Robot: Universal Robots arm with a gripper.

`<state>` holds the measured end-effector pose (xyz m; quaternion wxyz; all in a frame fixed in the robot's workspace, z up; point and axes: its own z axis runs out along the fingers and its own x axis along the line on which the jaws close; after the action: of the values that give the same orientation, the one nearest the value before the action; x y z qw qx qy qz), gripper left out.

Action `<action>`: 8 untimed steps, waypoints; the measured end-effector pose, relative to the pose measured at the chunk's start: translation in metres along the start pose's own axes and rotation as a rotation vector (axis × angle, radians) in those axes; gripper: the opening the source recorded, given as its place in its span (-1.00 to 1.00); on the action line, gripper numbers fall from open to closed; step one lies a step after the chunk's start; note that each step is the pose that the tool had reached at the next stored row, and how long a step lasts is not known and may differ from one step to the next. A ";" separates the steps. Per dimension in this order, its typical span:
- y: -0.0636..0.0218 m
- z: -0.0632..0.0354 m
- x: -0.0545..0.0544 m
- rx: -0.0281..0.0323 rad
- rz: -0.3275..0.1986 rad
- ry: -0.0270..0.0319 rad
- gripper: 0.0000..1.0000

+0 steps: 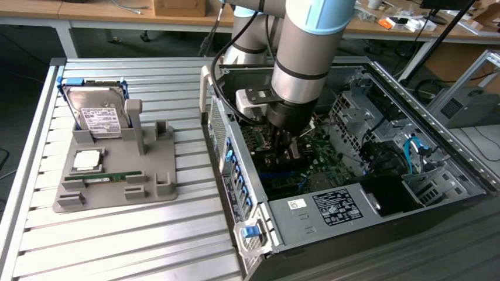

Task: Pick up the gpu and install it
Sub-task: 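Insert the gpu into the slot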

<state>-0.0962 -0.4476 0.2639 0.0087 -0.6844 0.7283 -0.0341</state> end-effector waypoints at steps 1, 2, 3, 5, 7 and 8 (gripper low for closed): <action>-0.0001 0.0000 0.000 0.0000 0.000 0.0000 -0.45; -0.0002 0.0000 0.000 0.0000 0.000 0.0000 -0.45; -0.0003 0.0000 0.000 -0.0001 0.000 0.0005 -0.45; -0.0003 0.0000 0.000 0.0000 0.000 0.0009 -0.45; -0.0003 -0.0003 0.000 0.0001 0.000 0.0010 -0.45; -0.0003 -0.0006 0.000 0.0000 0.000 0.0013 -0.45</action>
<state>-0.0959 -0.4476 0.2646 0.0082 -0.6844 0.7282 -0.0345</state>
